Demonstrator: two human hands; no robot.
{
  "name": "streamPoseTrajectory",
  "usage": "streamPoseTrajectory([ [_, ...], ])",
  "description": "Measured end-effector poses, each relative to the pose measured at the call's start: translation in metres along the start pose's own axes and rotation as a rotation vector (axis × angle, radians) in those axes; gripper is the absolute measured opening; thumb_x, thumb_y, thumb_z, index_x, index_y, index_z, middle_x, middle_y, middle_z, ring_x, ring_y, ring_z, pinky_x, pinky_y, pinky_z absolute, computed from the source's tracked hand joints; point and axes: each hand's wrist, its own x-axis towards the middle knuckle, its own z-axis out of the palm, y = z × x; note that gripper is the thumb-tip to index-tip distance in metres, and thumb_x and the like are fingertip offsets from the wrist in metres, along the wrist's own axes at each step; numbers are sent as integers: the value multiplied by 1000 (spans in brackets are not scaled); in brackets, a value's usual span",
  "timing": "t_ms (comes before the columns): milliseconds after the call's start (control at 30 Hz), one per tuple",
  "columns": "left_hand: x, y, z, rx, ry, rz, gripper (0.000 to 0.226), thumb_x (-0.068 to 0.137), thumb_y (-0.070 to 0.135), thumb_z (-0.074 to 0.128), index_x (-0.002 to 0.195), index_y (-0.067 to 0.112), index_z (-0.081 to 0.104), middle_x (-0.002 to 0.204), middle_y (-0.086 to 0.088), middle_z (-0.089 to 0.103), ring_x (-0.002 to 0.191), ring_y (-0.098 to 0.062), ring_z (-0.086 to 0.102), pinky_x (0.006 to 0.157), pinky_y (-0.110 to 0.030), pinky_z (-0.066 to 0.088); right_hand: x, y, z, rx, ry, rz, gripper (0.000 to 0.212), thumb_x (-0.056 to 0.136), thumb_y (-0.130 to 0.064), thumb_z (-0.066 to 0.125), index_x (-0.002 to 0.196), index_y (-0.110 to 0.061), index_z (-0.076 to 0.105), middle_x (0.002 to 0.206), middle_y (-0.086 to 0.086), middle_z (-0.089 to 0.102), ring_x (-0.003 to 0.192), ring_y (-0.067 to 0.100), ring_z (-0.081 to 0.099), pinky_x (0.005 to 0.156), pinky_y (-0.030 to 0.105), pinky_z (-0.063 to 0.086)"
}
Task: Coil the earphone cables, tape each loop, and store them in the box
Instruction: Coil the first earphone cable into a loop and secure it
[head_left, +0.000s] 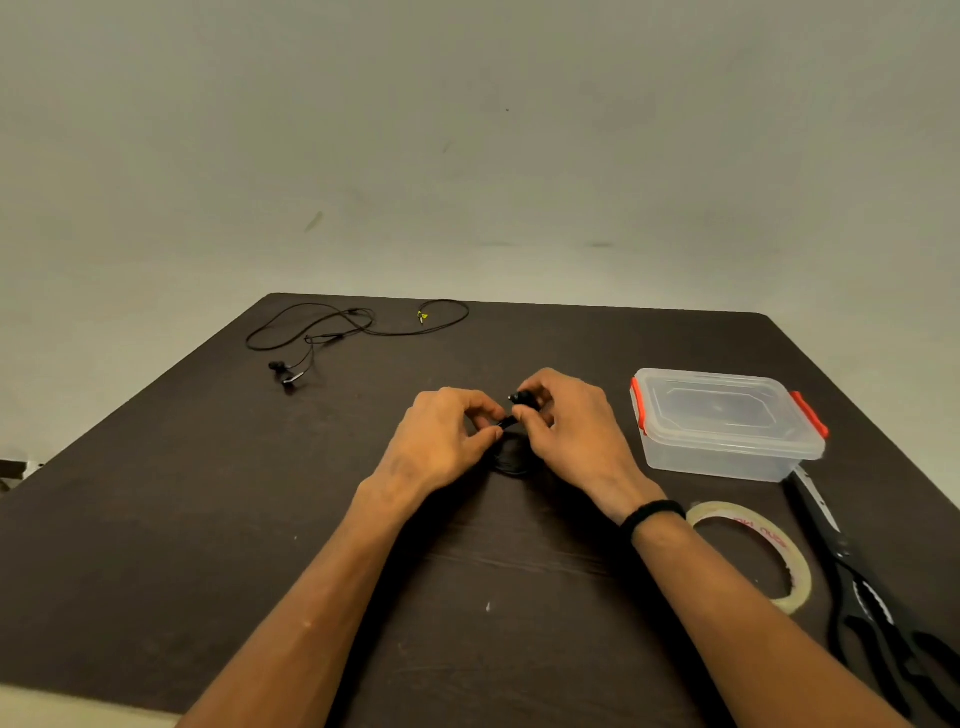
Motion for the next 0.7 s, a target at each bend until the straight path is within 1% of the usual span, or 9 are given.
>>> streamPoseTrajectory([
  [100, -4, 6, 2, 121, 40, -3, 20, 92, 33, 73, 112, 38, 73, 91, 22, 71, 72, -2, 61, 79, -36, 59, 2, 2, -4, 73, 43, 76, 15, 95, -28, 73, 108, -22, 71, 94, -8, 71, 81, 11, 66, 79, 37, 59],
  [233, -5, 13, 1, 204, 58, 12, 21, 93, 35, 70, 114, 40, 69, 96, 22, 69, 74, -3, 55, 79, -36, 57, 4, 5, -6, 110, 48, 130, 17, 96, -30, 74, 110, -21, 72, 95, -7, 71, 80, 8, 66, 73, 26, 56],
  [267, -5, 13, 1, 205, 53, 16, 21, 93, 35, 70, 114, 39, 69, 96, 21, 68, 74, -3, 55, 79, -36, 57, 4, 7, -6, 103, 45, 139, 17, 95, -31, 74, 110, -22, 72, 94, -8, 71, 80, 6, 66, 73, 26, 57],
  [333, -5, 12, 1, 197, 35, 30, 20, 94, 35, 70, 114, 37, 71, 95, 20, 66, 74, -4, 54, 77, -35, 56, 4, 8, -4, 44, 43, 124, 18, 93, -33, 76, 109, -25, 72, 93, -10, 71, 80, 7, 67, 76, 34, 61],
  [400, -6, 13, 1, 174, 24, 39, 18, 95, 35, 70, 113, 34, 74, 92, 18, 61, 74, -5, 54, 73, -32, 53, 1, 6, 0, -1, 32, 51, 26, 90, -30, 78, 114, -26, 70, 95, -10, 71, 84, 10, 68, 79, 40, 62],
  [467, -5, 12, 1, 122, 24, 28, 17, 95, 35, 72, 111, 29, 77, 88, 17, 61, 75, -5, 60, 75, -32, 56, -3, 3, 5, -8, 7, -15, 33, 89, -26, 80, 118, -26, 64, 98, -9, 70, 88, 14, 68, 80, 44, 60],
  [500, -4, 10, 0, 90, 33, 13, 17, 94, 34, 73, 108, 26, 79, 86, 16, 64, 76, -4, 62, 78, -32, 58, -4, 1, 7, -12, -3, -26, 33, 88, -25, 80, 115, -27, 61, 98, -9, 70, 89, 15, 67, 79, 45, 60],
  [600, 0, 1, -4, -45, 63, -56, 24, 86, 33, 83, 109, 26, 78, 81, 12, 73, 72, 2, 66, 78, -20, 58, -4, 3, 8, 2, -5, 3, 27, 84, -27, 83, 99, -28, 62, 88, -11, 69, 82, 12, 66, 75, 43, 60],
  [700, 1, -5, -5, -124, 0, -63, 36, 87, 29, 83, 121, 32, 72, 82, 13, 74, 71, 5, 67, 71, -8, 51, -3, 5, 4, 55, -47, 38, 18, 87, -25, 83, 100, -25, 71, 86, -13, 69, 78, 5, 65, 73, 29, 59],
])
